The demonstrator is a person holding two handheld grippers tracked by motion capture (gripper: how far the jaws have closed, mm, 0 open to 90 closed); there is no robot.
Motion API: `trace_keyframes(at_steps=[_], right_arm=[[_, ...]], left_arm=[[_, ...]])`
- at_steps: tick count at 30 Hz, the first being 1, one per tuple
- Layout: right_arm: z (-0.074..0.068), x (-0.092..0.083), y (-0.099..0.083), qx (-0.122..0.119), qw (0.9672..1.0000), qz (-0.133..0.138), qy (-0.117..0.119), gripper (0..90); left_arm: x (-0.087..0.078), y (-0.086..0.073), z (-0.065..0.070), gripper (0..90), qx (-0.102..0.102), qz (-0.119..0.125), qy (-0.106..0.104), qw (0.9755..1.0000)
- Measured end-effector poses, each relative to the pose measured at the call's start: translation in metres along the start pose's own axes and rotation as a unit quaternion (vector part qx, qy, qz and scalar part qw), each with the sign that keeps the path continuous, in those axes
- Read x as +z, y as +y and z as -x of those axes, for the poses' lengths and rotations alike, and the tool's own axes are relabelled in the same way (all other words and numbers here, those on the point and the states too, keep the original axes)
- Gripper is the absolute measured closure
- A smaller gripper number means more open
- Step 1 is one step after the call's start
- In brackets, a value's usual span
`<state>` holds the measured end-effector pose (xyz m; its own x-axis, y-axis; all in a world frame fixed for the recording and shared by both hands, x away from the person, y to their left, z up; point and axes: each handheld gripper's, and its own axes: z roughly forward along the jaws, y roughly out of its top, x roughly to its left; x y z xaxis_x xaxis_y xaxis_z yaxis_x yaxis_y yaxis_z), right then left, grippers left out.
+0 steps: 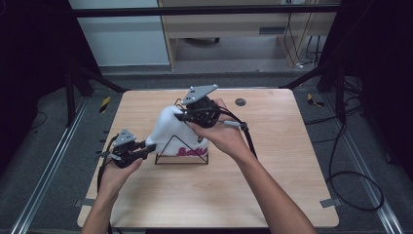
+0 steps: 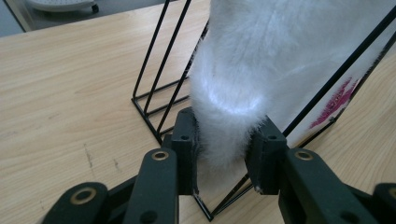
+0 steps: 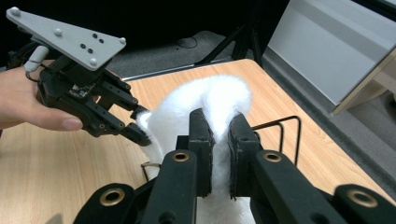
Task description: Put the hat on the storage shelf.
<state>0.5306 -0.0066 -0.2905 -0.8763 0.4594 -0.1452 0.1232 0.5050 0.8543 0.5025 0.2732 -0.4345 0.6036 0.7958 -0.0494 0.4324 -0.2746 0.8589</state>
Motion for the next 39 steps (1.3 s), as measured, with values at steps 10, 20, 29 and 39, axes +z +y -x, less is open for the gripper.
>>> trace_keyframes(at_steps=[10, 20, 29, 39], right_arm=[[-0.007, 0.013, -0.003, -0.003, 0.9999, -0.009, 0.011, 82.9], [-0.007, 0.015, -0.006, 0.014, 0.9997, -0.018, 0.013, 67.5], [0.002, -0.002, -0.01, 0.032, 0.9992, -0.018, -0.012, 53.4], [0.015, -0.042, -0.022, 0.066, 0.9953, -0.012, -0.07, 22.5]], left_arm=[[-0.006, -0.015, -0.006, 65.1, -0.017, 0.002, 0.003, 0.9998], [-0.023, -0.016, -0.015, 48.0, -0.021, 0.004, 0.051, 0.9985], [-0.026, -0.021, -0.024, 15.1, -0.023, -0.027, 0.084, 0.9959], [-0.021, -0.033, -0.026, 6.1, -0.009, -0.052, 0.1, 0.9935]])
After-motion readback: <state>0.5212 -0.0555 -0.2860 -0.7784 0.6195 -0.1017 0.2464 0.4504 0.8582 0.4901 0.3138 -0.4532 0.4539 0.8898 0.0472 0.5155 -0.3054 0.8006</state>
